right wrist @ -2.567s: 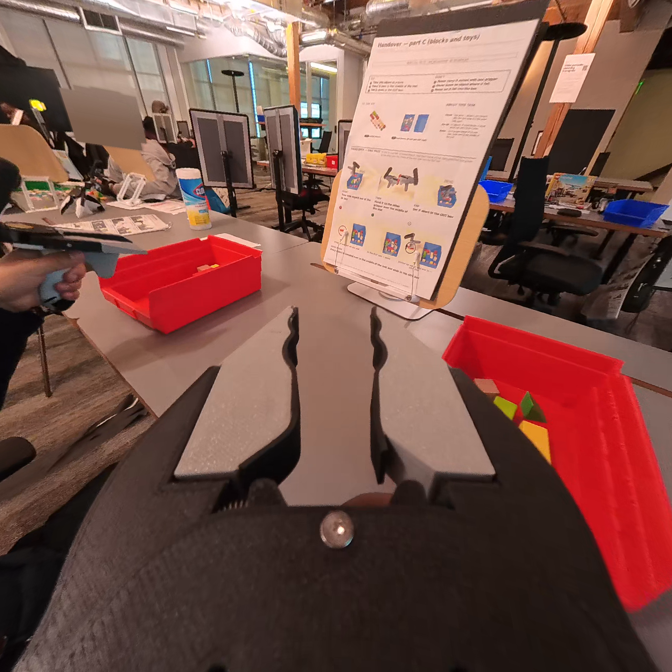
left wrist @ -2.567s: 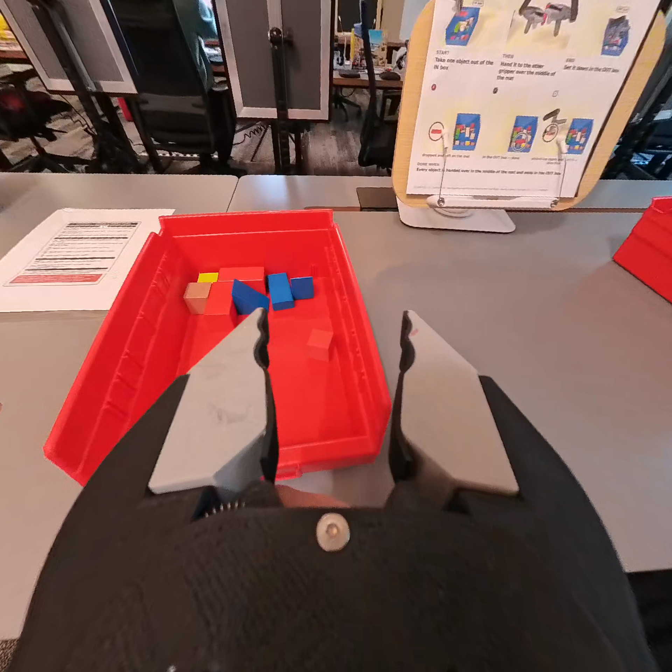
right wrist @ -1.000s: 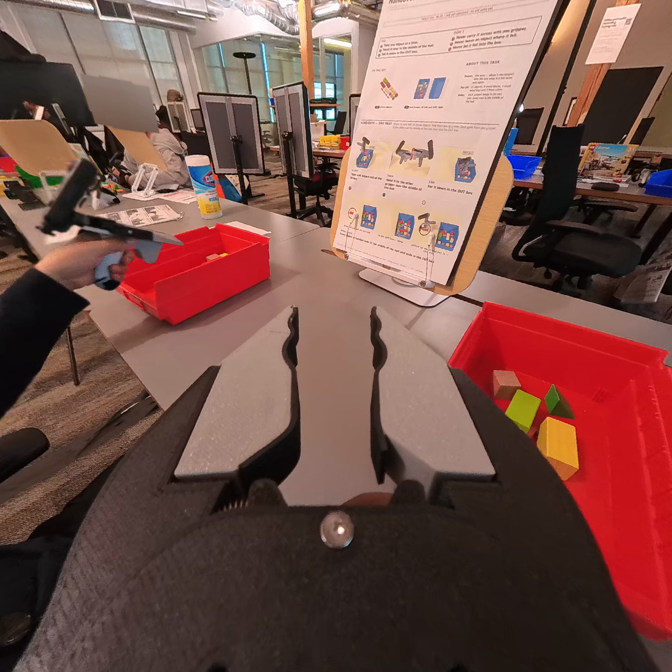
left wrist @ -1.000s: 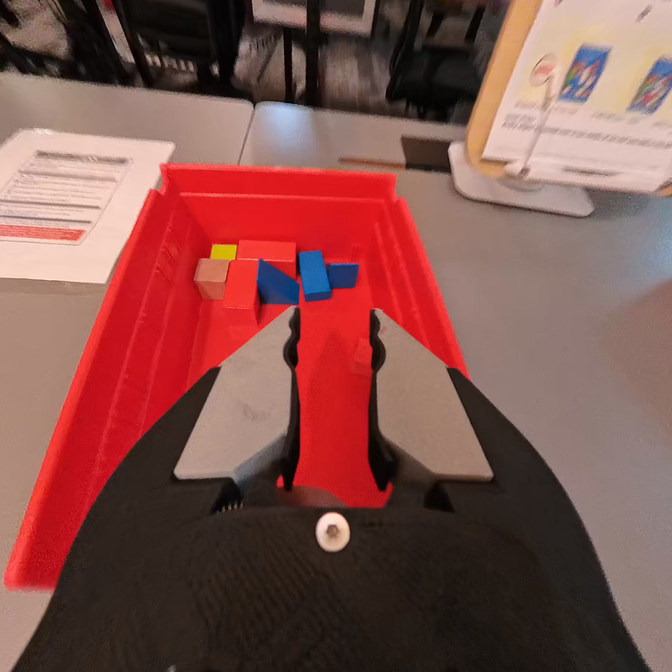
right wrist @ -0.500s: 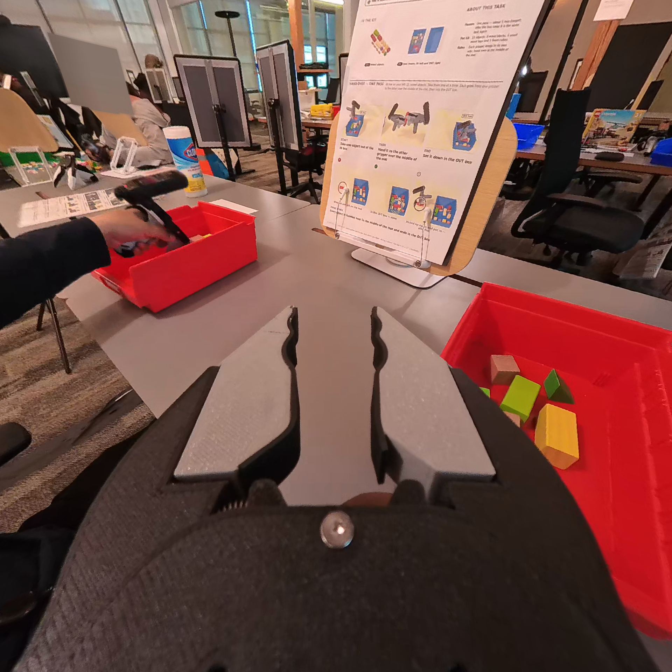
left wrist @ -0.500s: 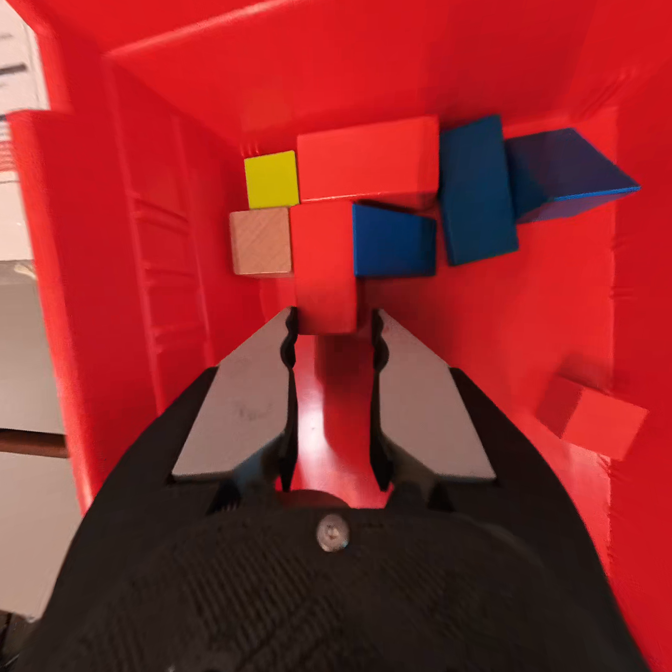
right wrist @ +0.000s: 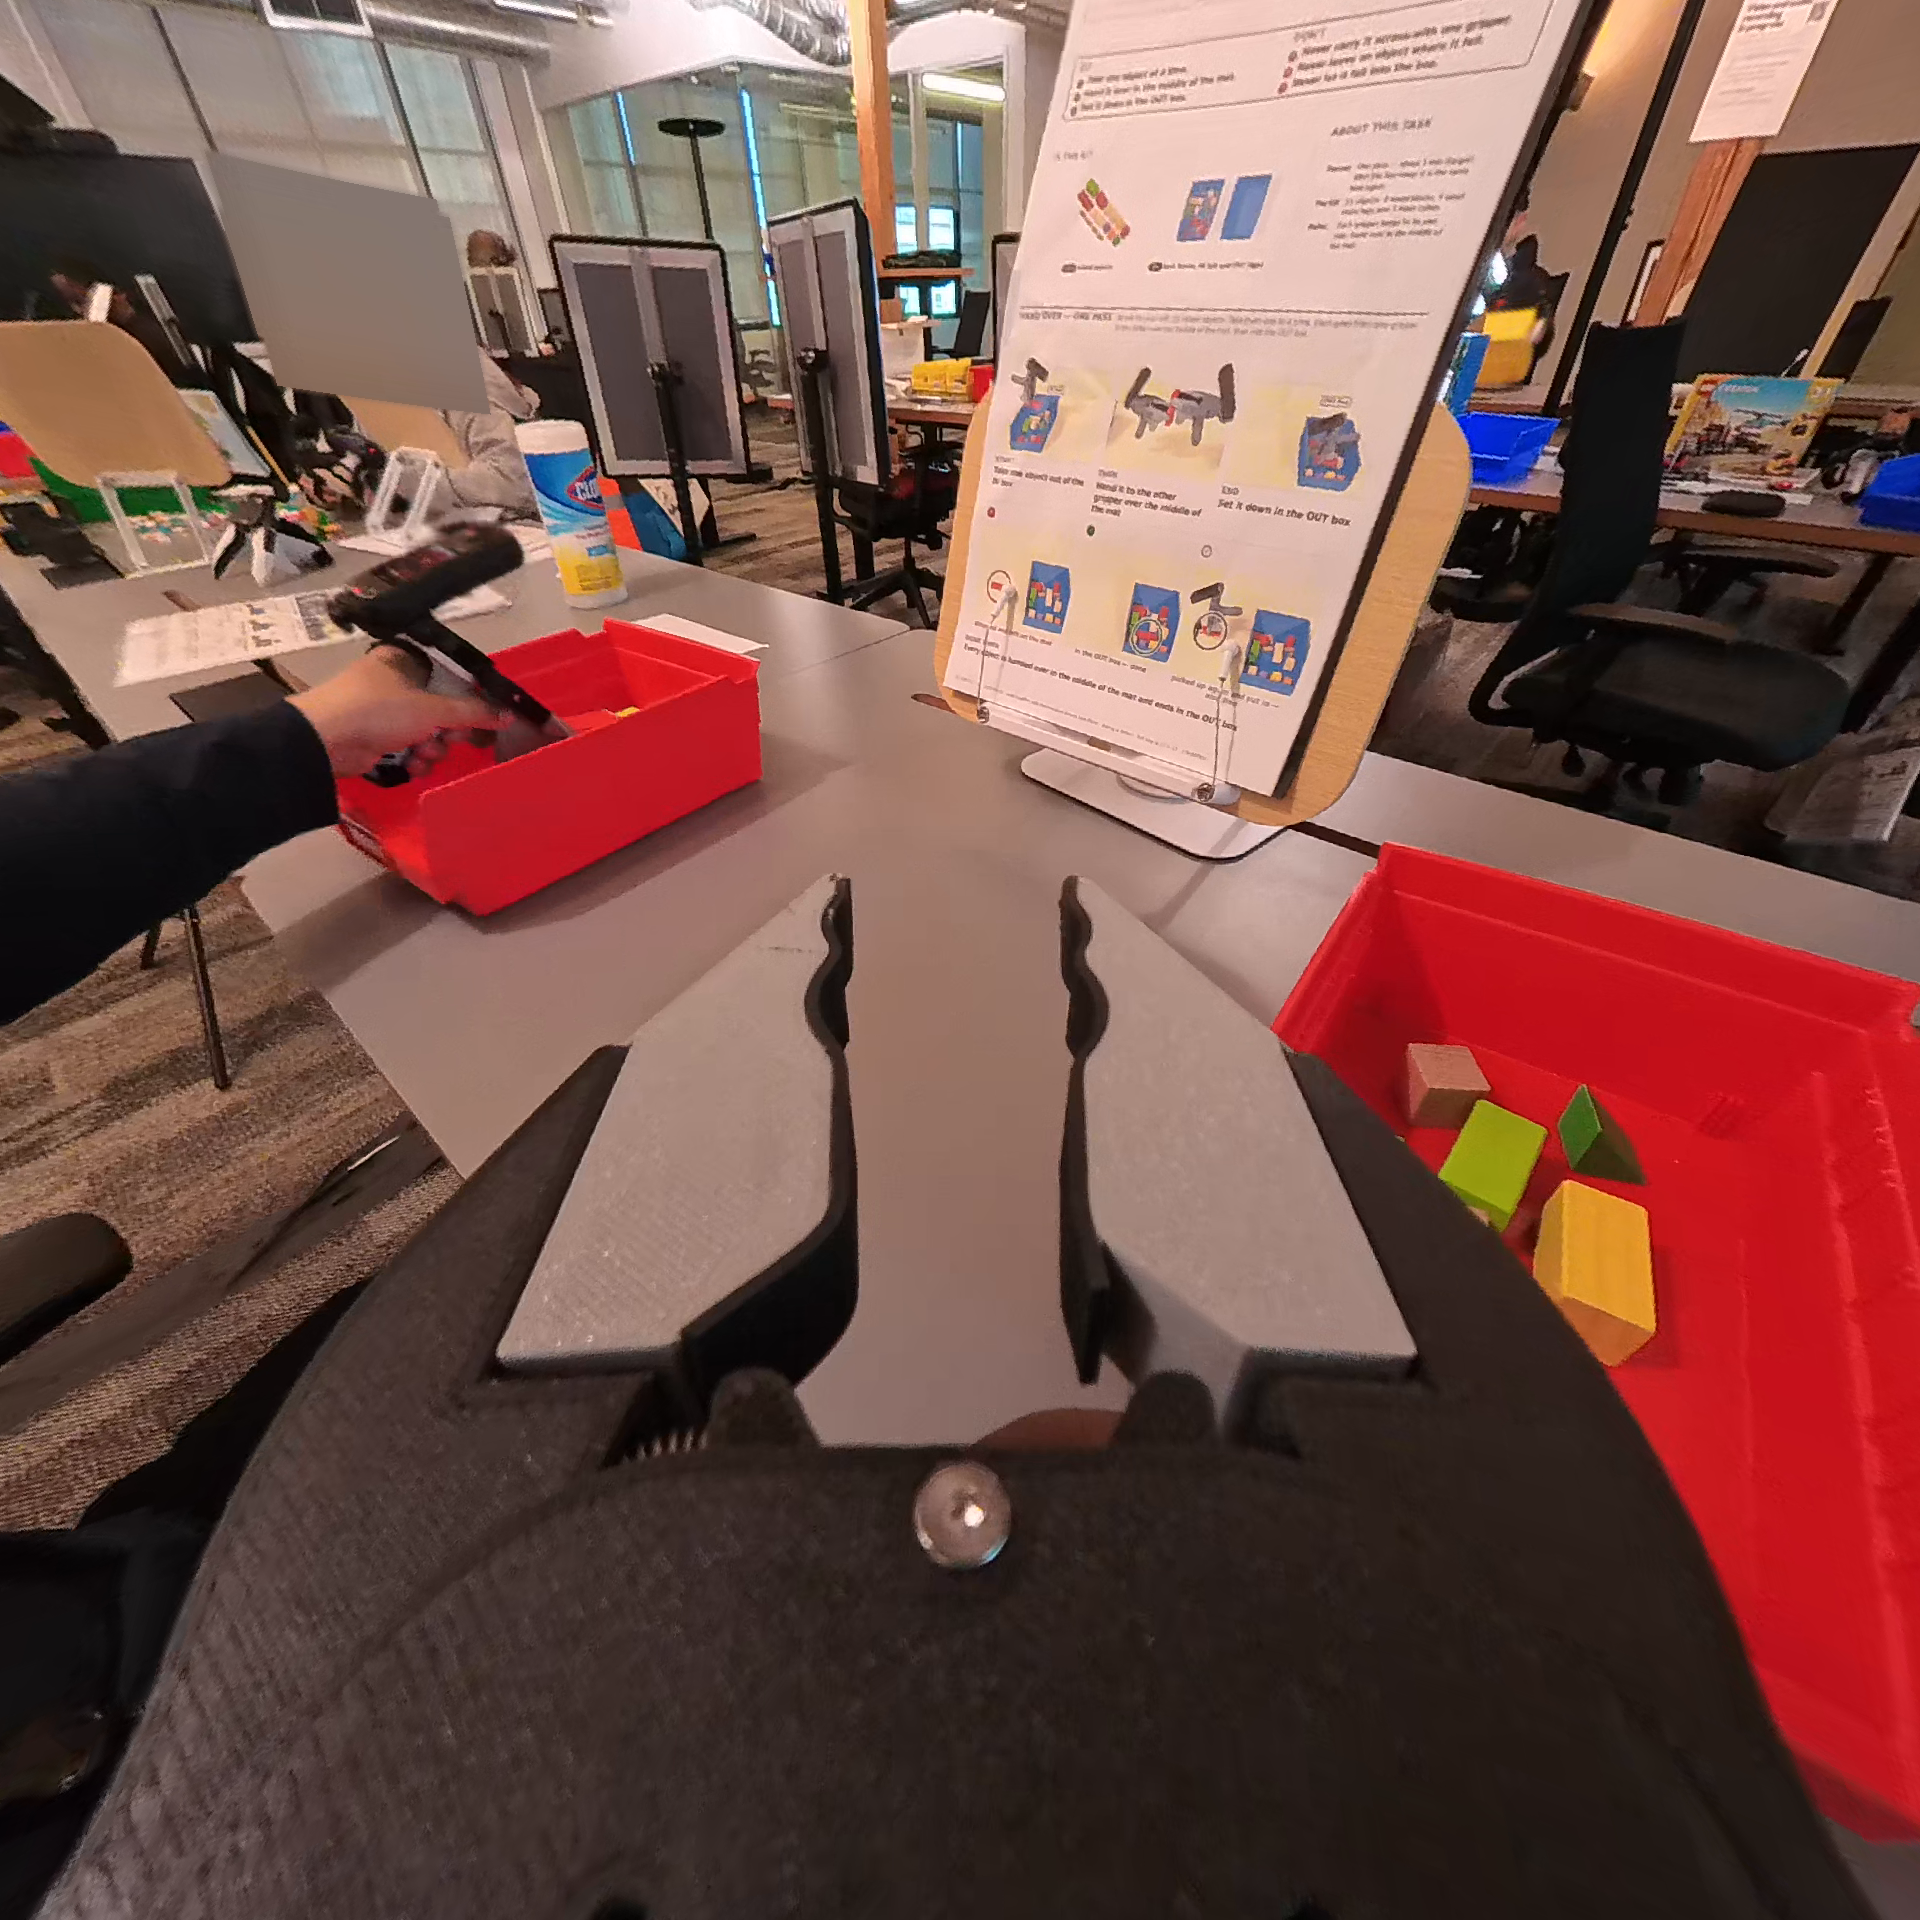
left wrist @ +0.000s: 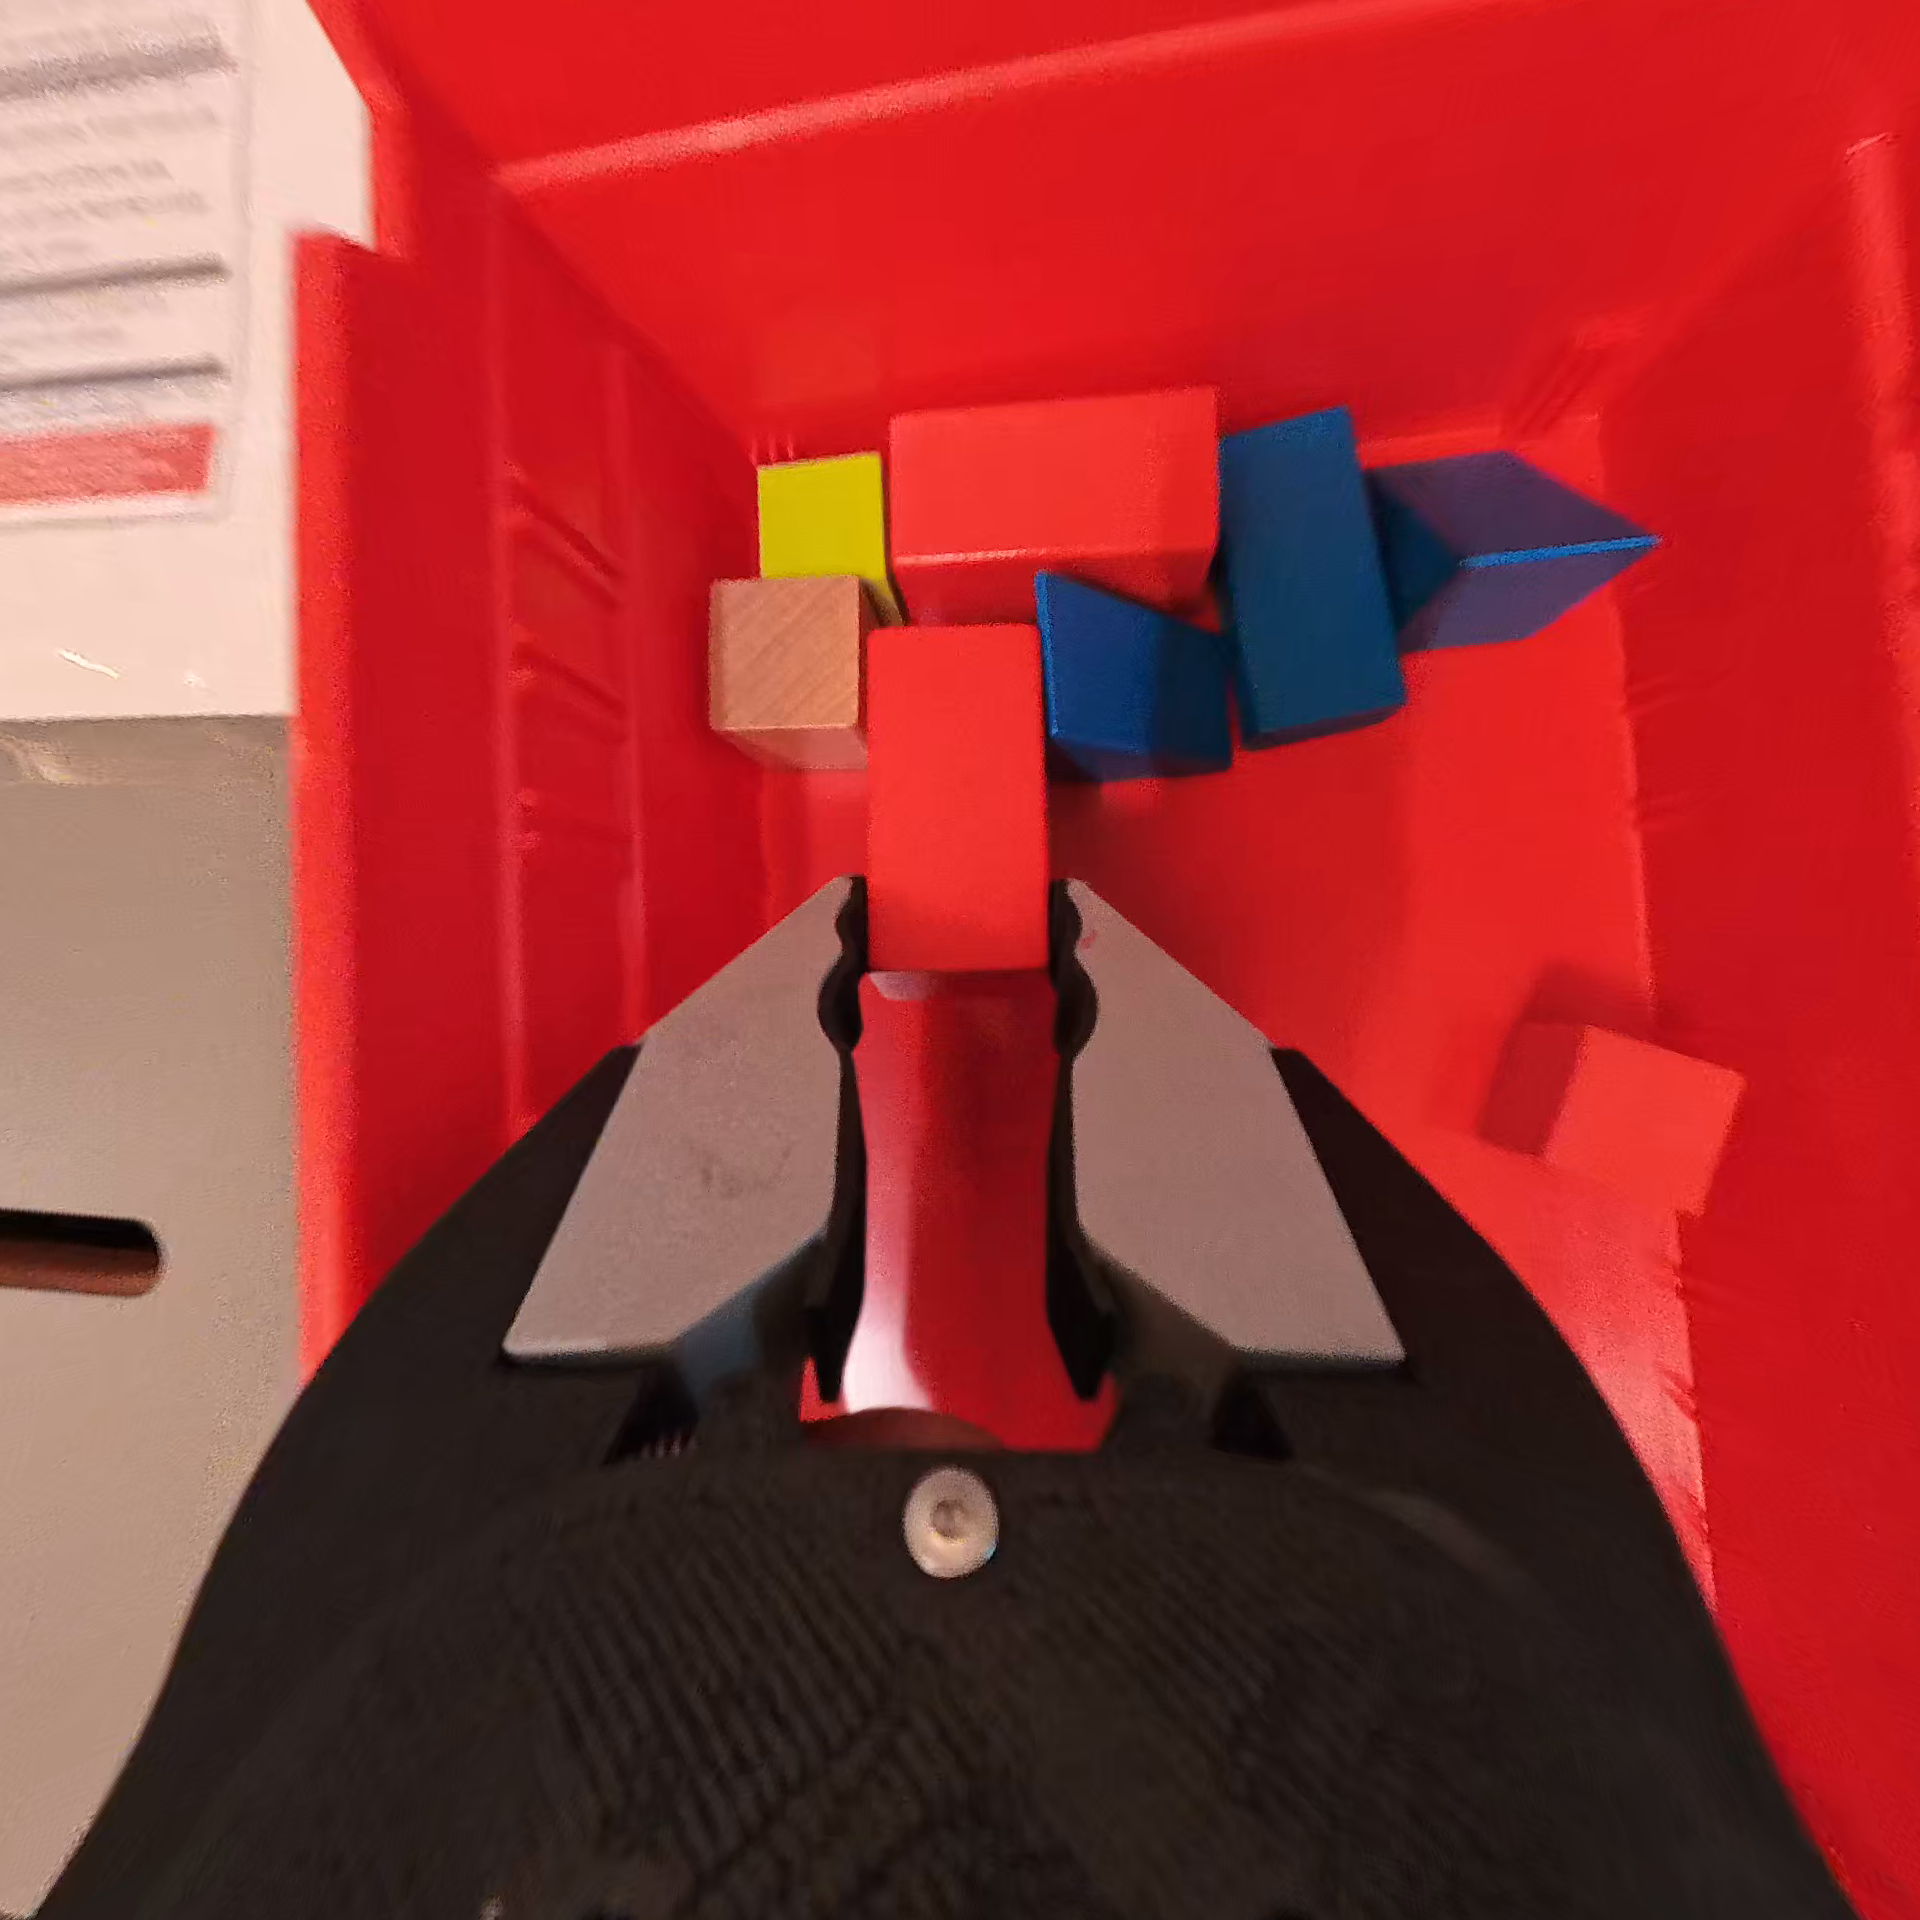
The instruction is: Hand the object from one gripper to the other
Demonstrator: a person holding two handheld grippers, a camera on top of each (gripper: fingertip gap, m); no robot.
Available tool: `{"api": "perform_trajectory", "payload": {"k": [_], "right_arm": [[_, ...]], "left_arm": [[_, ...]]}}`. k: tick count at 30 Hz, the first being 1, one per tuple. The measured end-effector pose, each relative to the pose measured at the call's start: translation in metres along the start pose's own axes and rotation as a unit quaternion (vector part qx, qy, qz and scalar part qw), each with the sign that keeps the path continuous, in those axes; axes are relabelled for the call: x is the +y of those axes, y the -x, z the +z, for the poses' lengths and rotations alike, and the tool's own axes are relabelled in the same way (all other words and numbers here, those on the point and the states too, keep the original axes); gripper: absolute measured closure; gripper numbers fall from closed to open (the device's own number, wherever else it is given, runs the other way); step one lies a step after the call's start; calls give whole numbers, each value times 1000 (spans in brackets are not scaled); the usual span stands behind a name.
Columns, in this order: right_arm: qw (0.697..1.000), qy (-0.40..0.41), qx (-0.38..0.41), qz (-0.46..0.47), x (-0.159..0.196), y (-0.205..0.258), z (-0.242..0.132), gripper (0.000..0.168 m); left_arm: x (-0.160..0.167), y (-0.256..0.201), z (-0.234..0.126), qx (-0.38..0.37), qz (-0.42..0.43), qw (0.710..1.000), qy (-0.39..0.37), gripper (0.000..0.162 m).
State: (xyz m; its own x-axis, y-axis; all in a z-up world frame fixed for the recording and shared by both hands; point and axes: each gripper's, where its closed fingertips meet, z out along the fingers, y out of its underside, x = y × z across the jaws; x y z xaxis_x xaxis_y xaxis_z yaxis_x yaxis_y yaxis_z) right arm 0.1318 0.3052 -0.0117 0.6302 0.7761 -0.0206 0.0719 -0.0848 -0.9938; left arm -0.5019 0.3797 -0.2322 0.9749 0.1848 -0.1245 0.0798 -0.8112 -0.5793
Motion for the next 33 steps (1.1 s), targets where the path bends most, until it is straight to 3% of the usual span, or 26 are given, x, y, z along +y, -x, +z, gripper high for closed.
{"api": "perform_trajectory", "payload": {"k": [9,11,13,17,20,24,28,33], "right_arm": [[998,15,-58,14,9,23,16,130],[997,23,-77,14,13,33,21,131],[995,29,-94,11,16,44,27,131],[987,36,-154,18,21,74,40,129],[975,22,-221,20,19,108,46,128],[950,2,-312,27,15,161,47,127],[936,-24,-348,43,7,187,45,128],[931,-52,-355,63,-5,188,35,127]], "left_arm": [[-17,-9,-71,-57,81,986,-131,129],[-20,-25,-88,-19,68,983,-172,130],[-25,-60,-118,75,50,968,-235,129],[-18,-152,-205,324,28,889,-323,129],[-2,-214,-276,482,23,797,-362,130],[28,-298,-337,609,57,703,-362,130],[55,-367,-364,667,92,664,-325,130],[68,-391,-386,701,90,633,-315,129]]}}
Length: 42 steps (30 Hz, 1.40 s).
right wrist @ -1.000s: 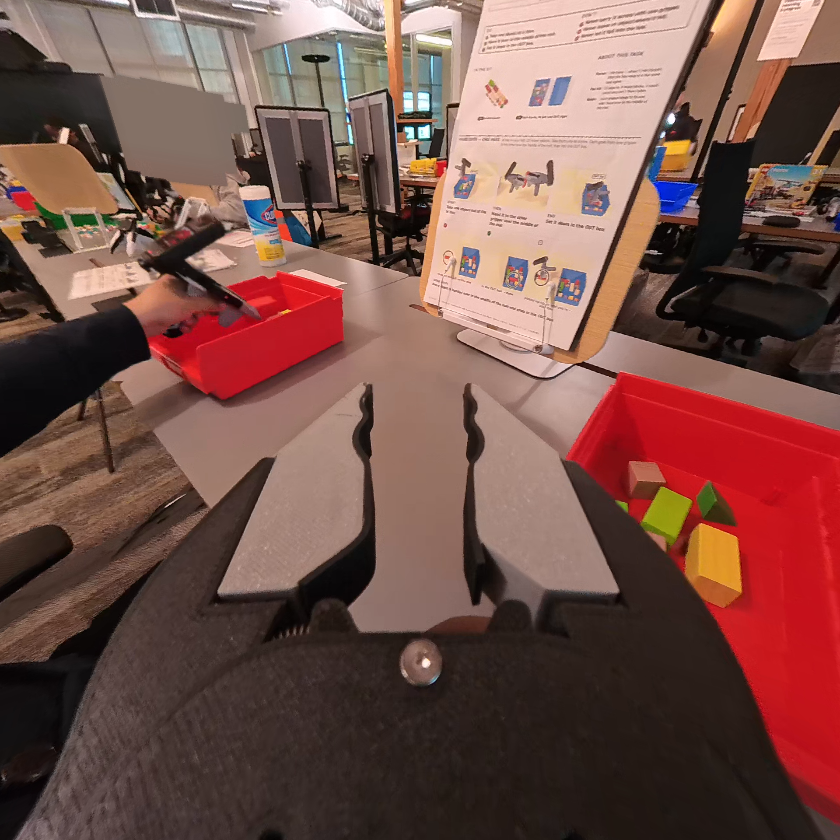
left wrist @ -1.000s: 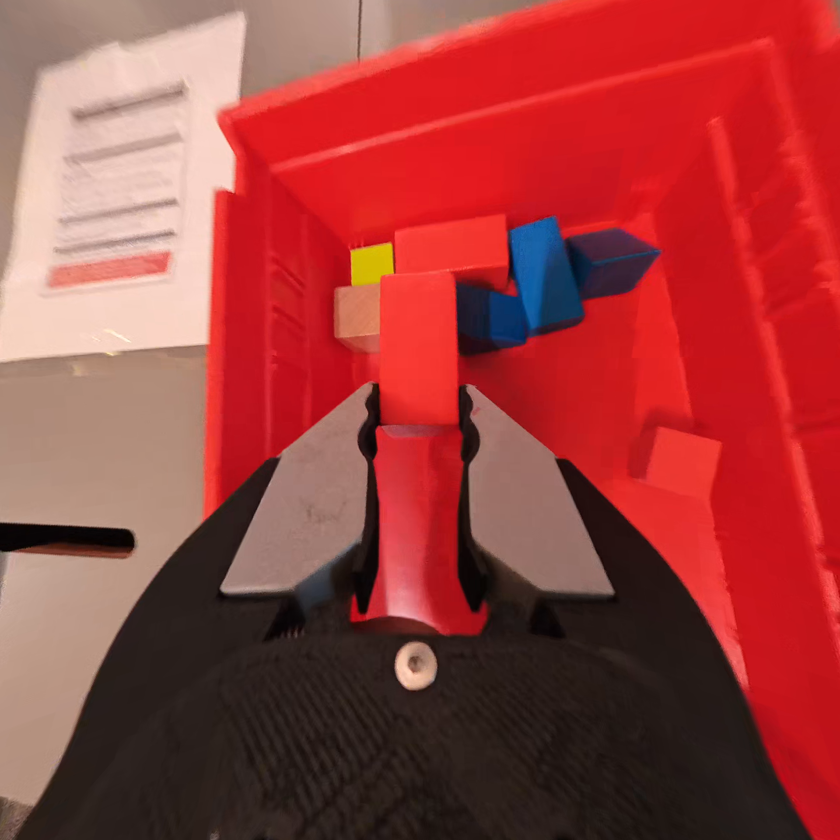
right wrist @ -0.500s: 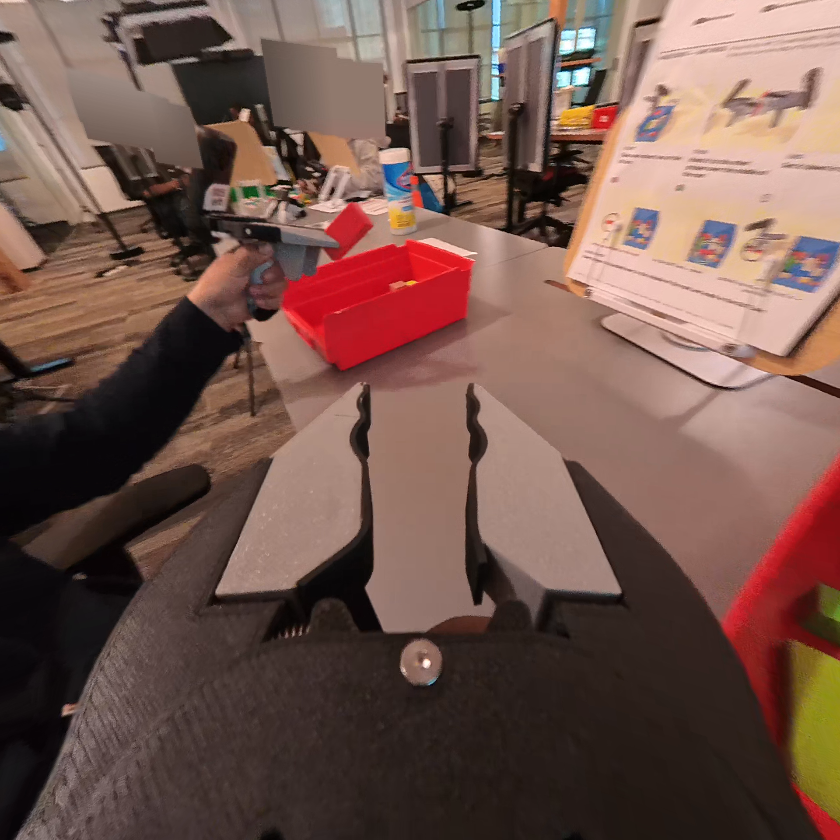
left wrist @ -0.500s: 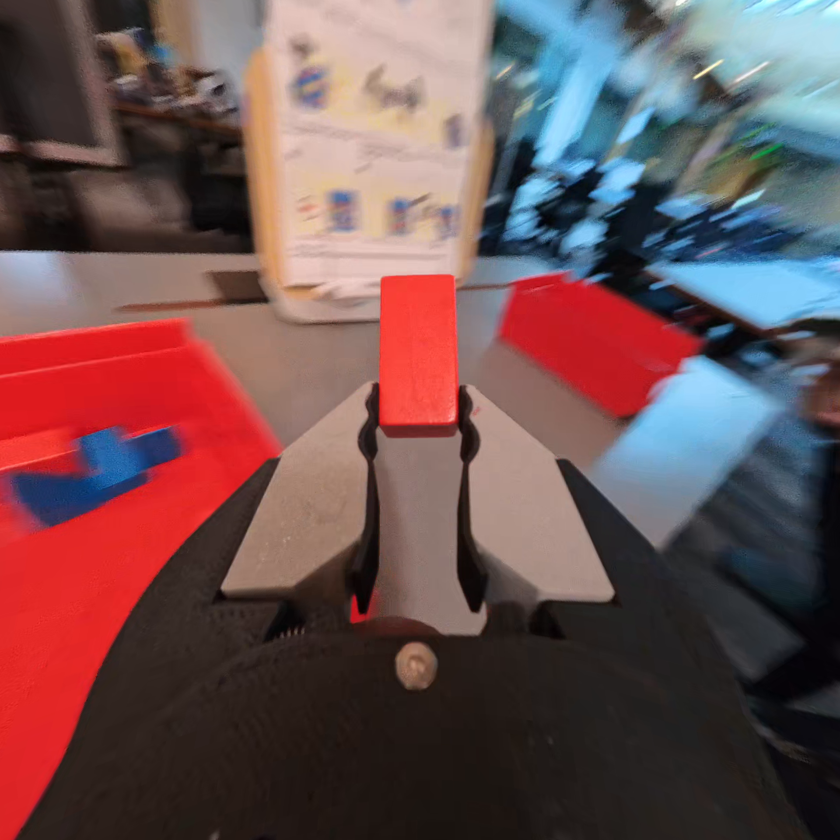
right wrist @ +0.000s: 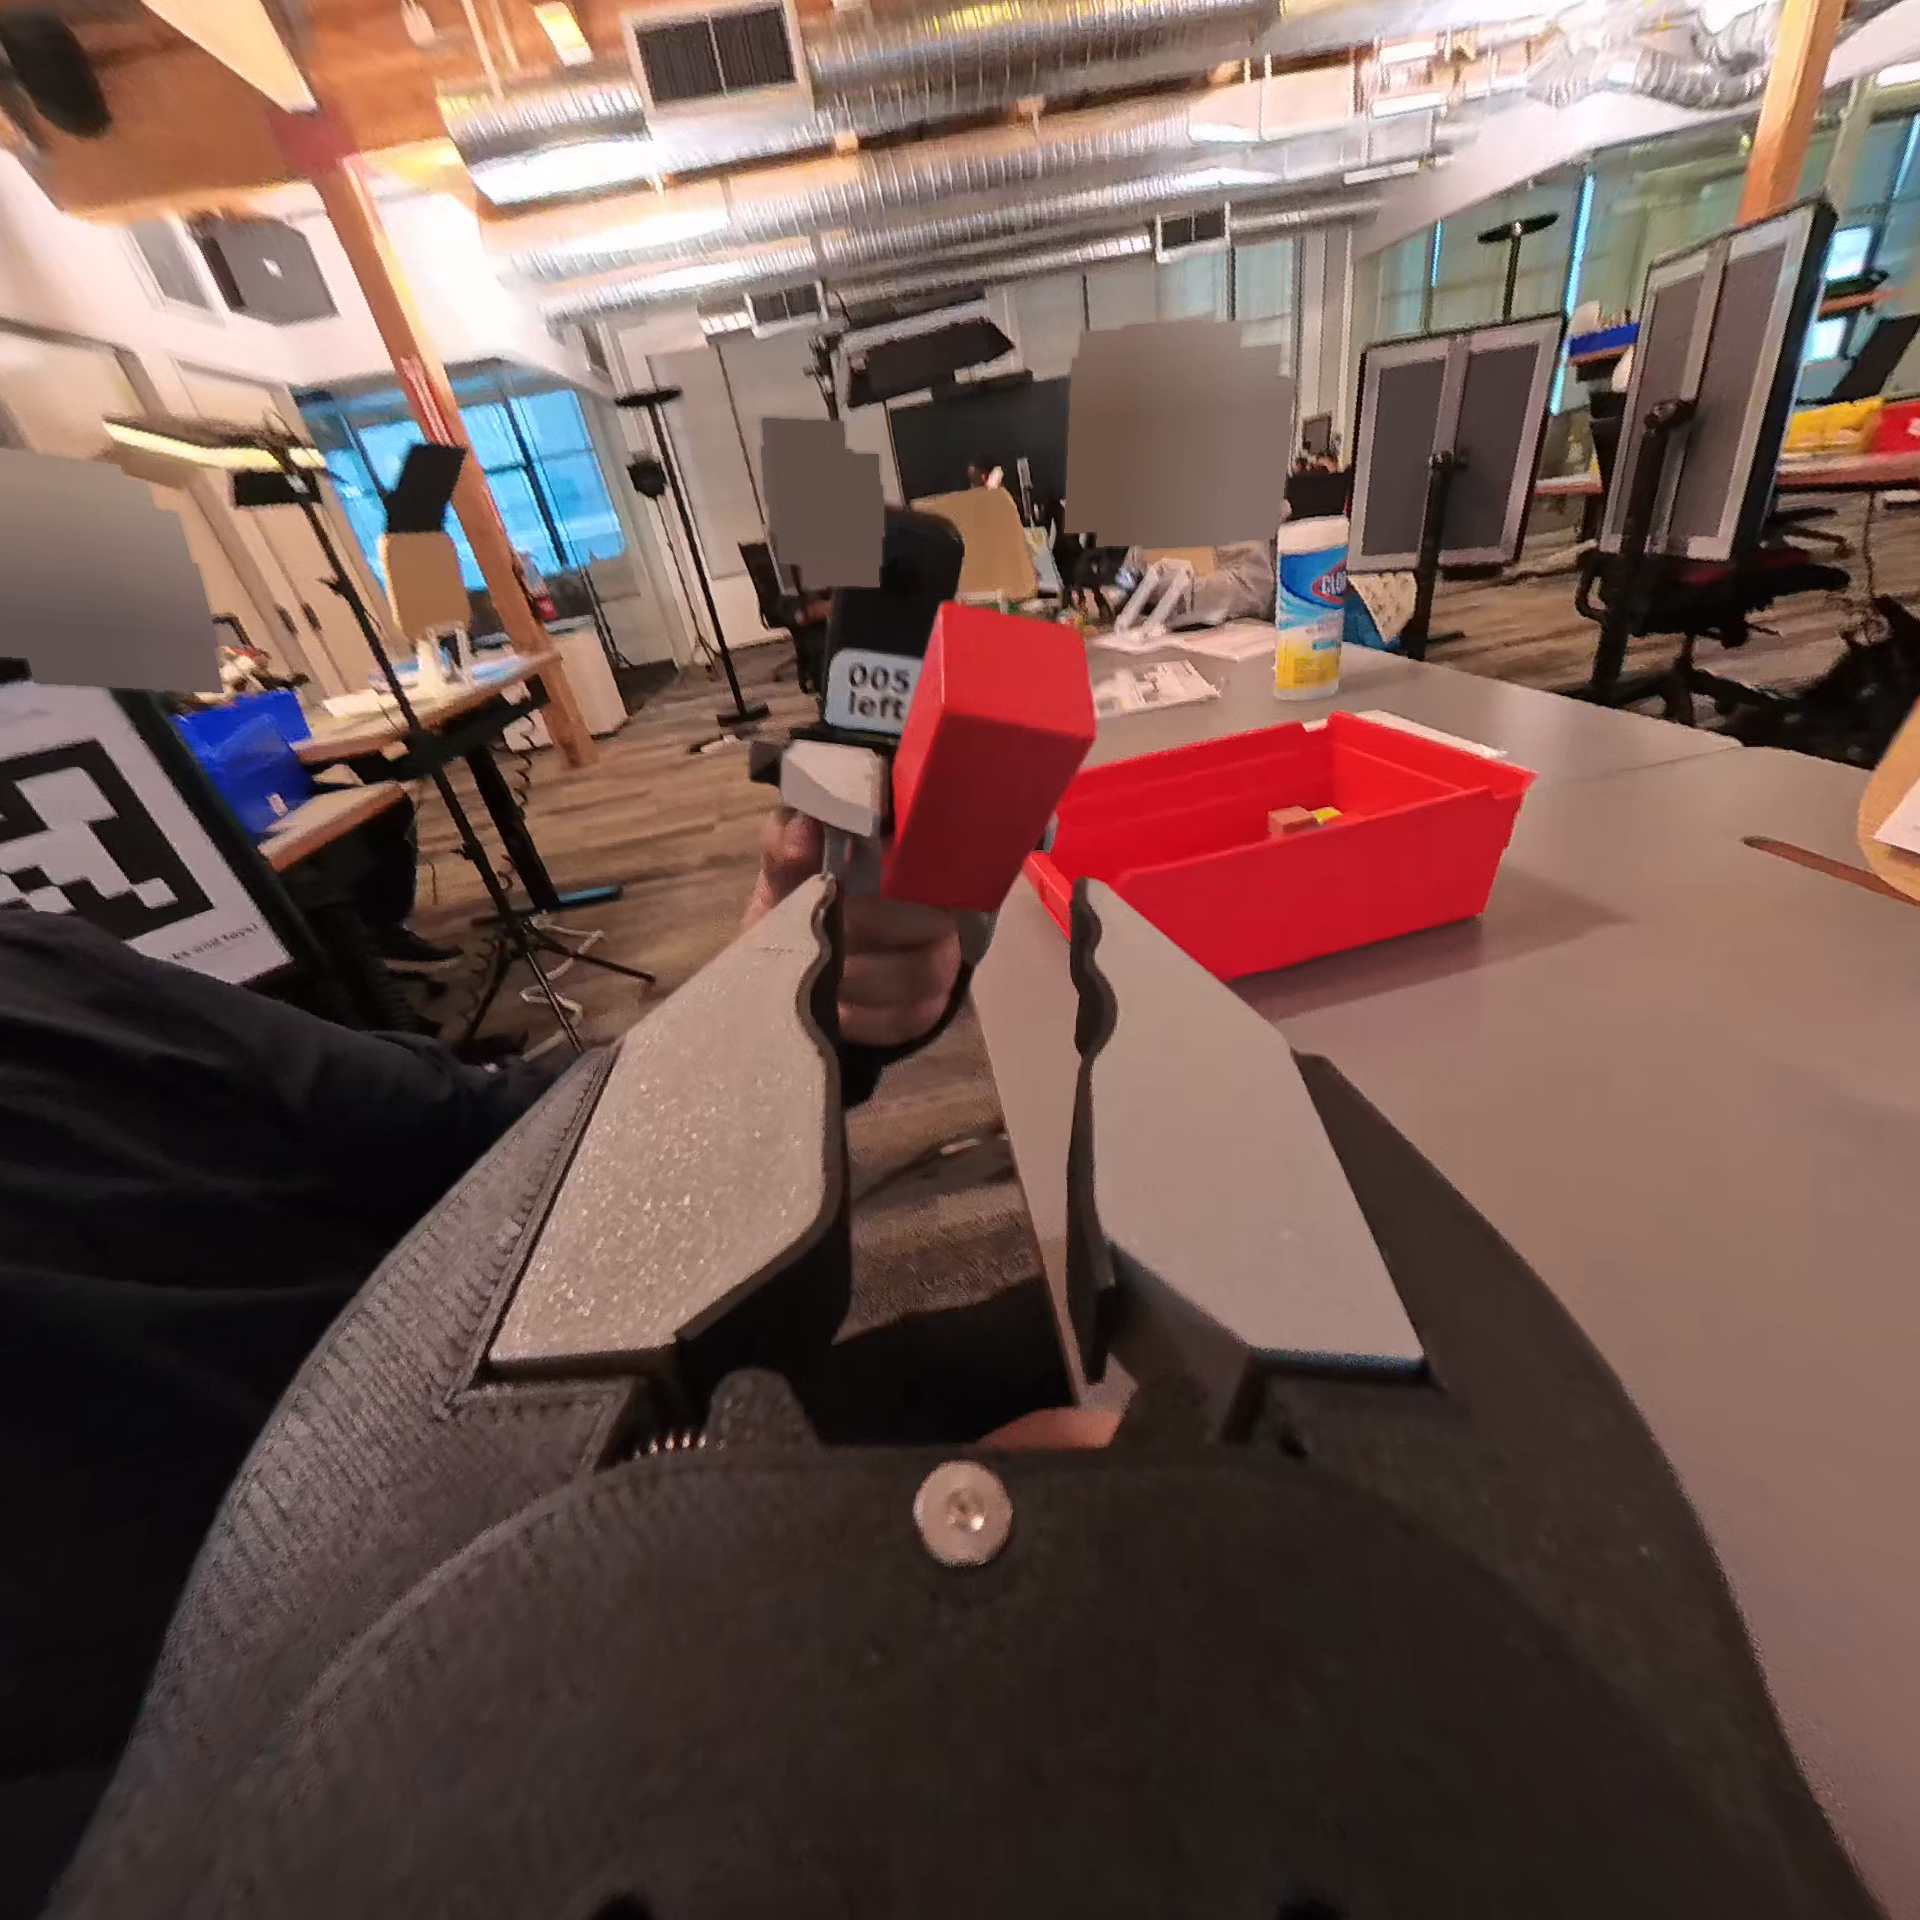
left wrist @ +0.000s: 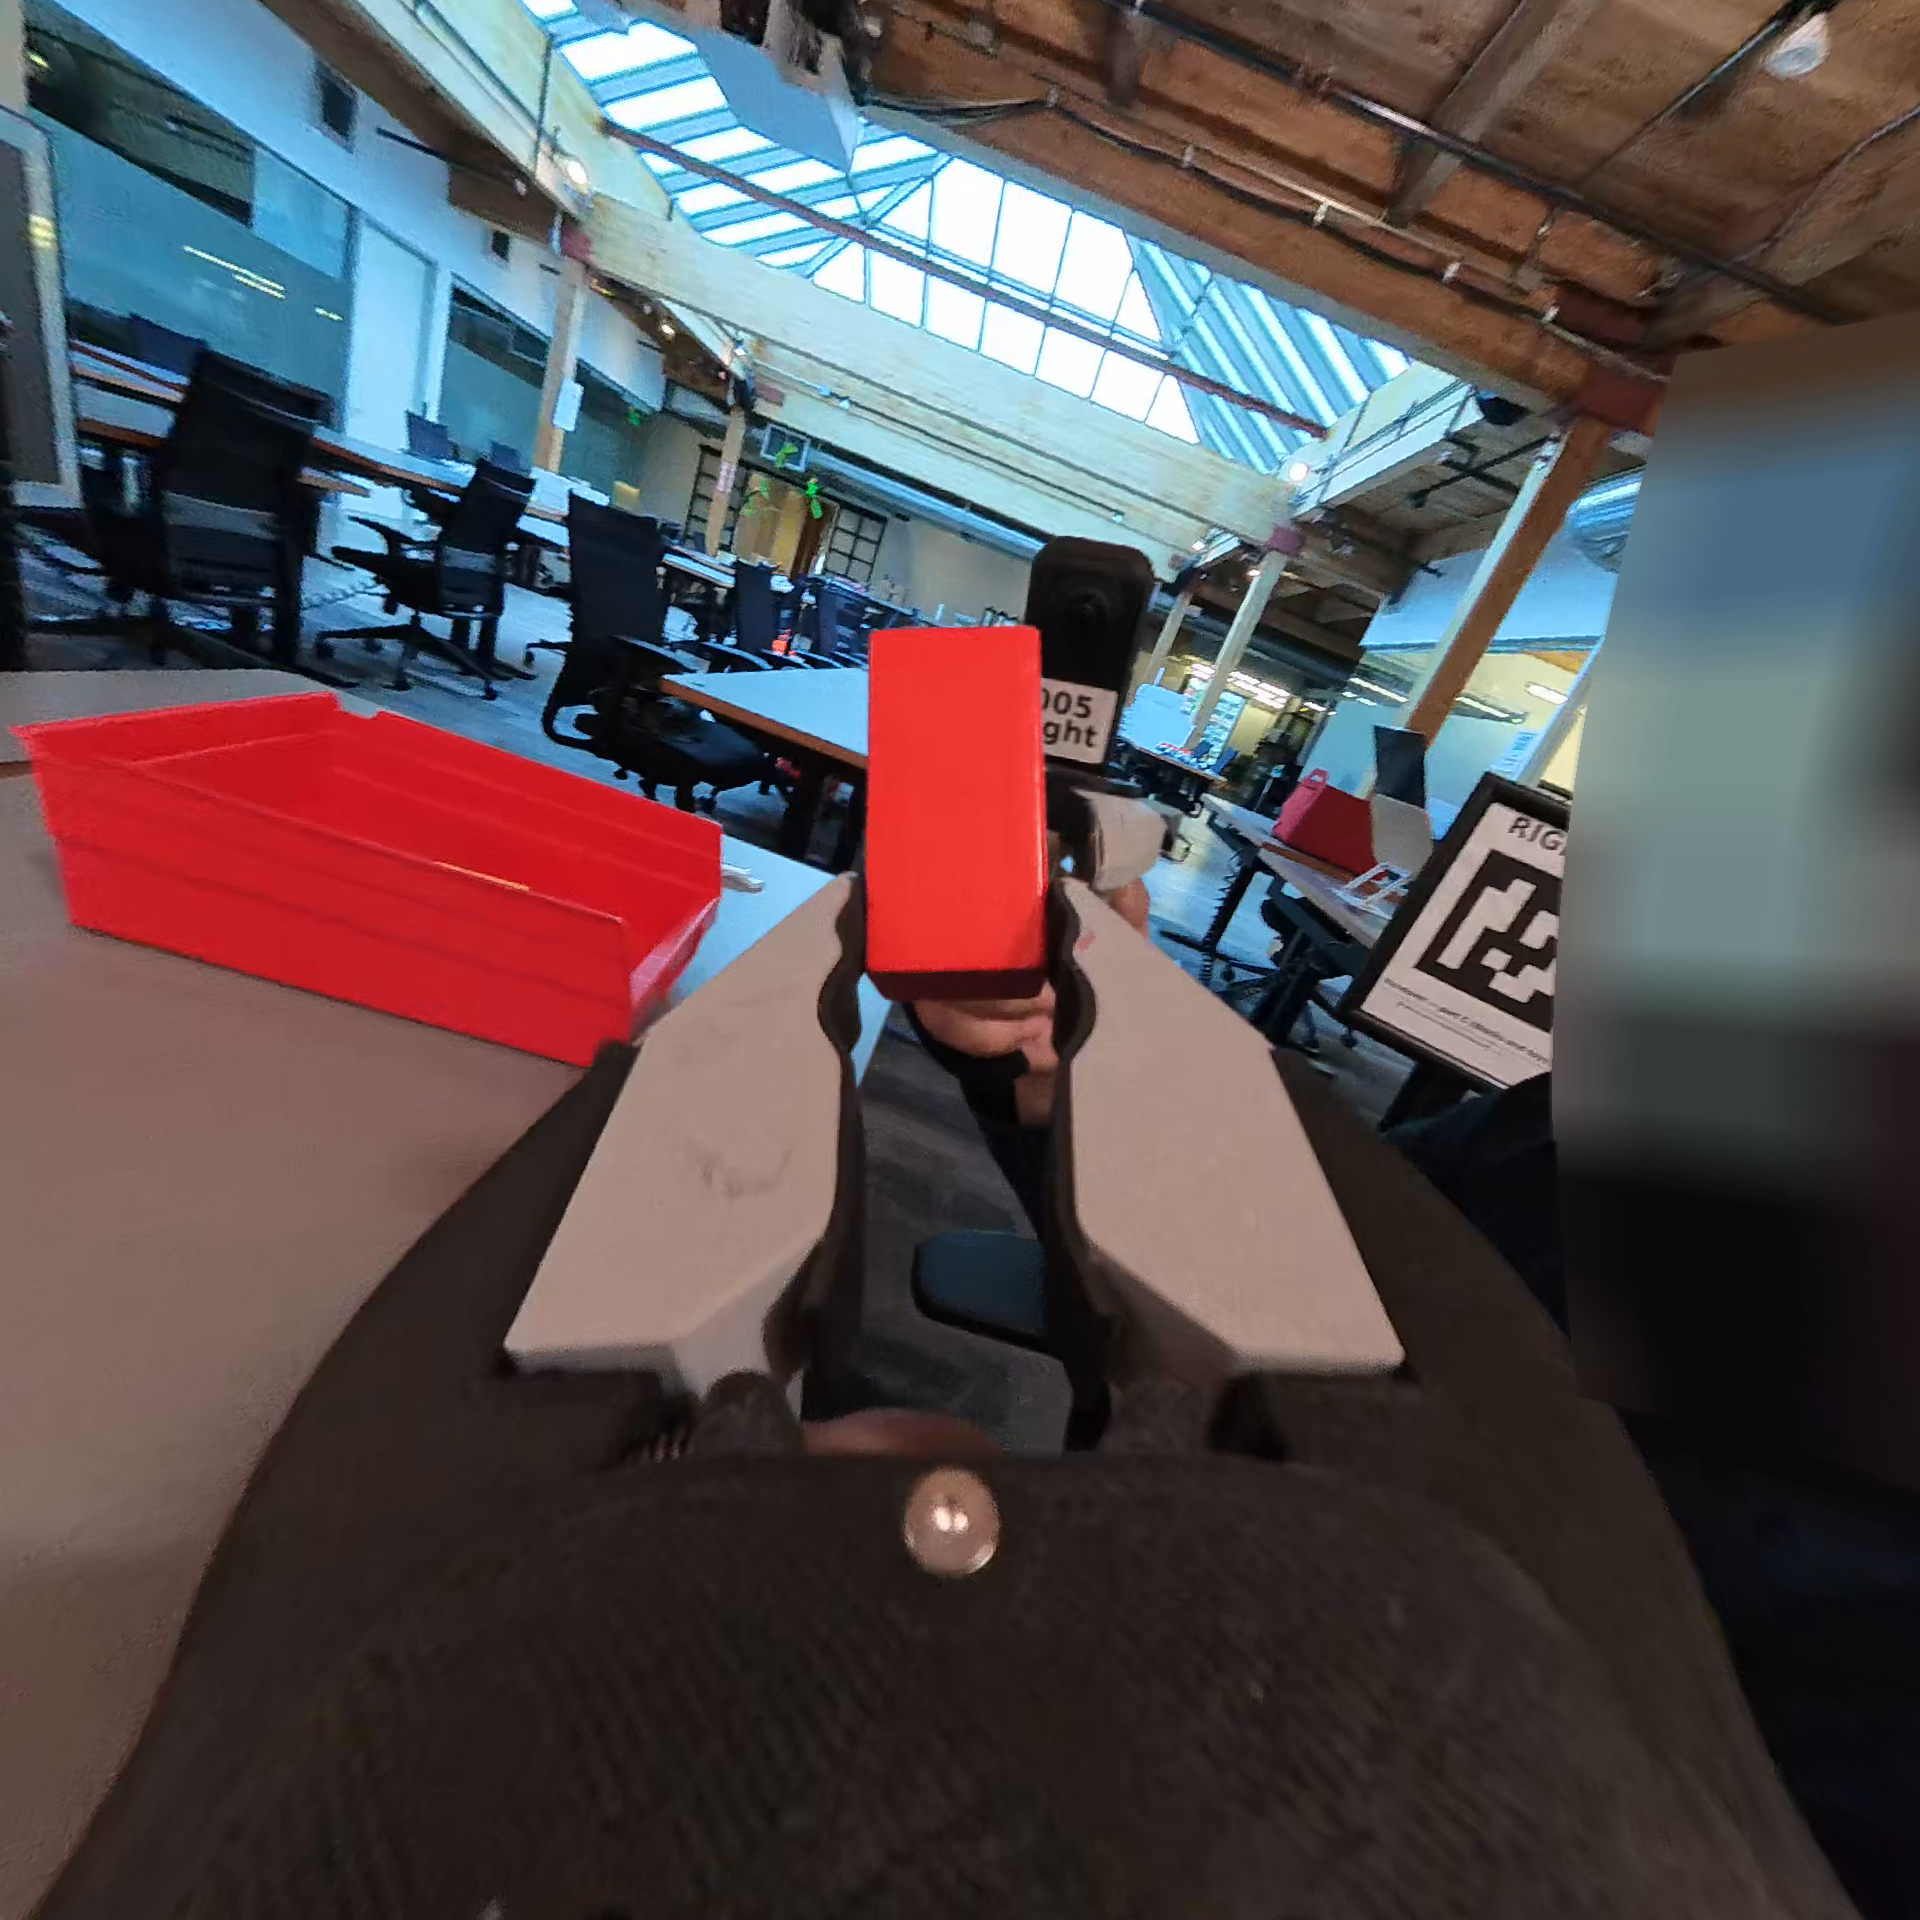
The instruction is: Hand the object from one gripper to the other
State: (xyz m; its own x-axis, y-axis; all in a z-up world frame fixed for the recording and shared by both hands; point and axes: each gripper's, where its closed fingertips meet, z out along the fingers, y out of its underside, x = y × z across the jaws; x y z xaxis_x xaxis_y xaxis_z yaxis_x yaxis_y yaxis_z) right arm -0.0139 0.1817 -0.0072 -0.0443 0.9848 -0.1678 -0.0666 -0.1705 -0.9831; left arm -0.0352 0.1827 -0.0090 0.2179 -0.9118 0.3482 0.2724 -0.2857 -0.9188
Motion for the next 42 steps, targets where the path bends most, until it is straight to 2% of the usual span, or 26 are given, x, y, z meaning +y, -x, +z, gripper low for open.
{"api": "perform_trajectory", "payload": {"k": [3,7,10,12,17,20,21,22,25,28,30,32,36,39,42], "right_arm": [[1000,-21,-18,11,-8,7,-2,127],[1000,-8,-17,25,0,6,6,124],[997,-19,-43,54,0,11,10,121],[997,-19,-33,60,2,5,11,135],[997,-14,-25,70,5,-2,11,135],[998,-10,9,58,6,-16,7,136],[998,-10,25,53,4,-23,2,136],[998,-12,44,48,0,-31,-7,136],[987,-18,160,9,-18,-75,-53,137],[941,1,338,-25,-30,-147,-127,137],[896,58,440,-22,-23,-198,-176,137],[856,128,500,4,-8,-243,-215,137],[759,297,578,32,30,-314,-269,137],[708,403,576,65,60,-354,-275,137],[634,496,589,72,81,-389,-289,137]], "left_arm": [[1,-5,2,3,-5,1000,-4,129],[4,-13,9,18,3,1000,-7,129],[18,-11,17,12,7,1000,18,129],[23,-13,21,19,0,999,26,129],[26,-5,22,12,-24,999,29,129],[34,12,18,-19,-58,997,48,123],[34,20,14,-32,-63,996,53,108],[35,29,9,-50,-62,995,61,101],[29,59,-16,-124,-36,989,77,103],[11,60,-37,-136,-22,989,57,105],[-1,56,-46,-134,-13,990,40,107],[-9,55,-53,-139,-1,990,29,110],[-13,55,-58,-144,3,989,26,110],[-8,57,-54,-141,-4,989,32,110],[1,57,-50,-142,-2,989,53,110]]}}
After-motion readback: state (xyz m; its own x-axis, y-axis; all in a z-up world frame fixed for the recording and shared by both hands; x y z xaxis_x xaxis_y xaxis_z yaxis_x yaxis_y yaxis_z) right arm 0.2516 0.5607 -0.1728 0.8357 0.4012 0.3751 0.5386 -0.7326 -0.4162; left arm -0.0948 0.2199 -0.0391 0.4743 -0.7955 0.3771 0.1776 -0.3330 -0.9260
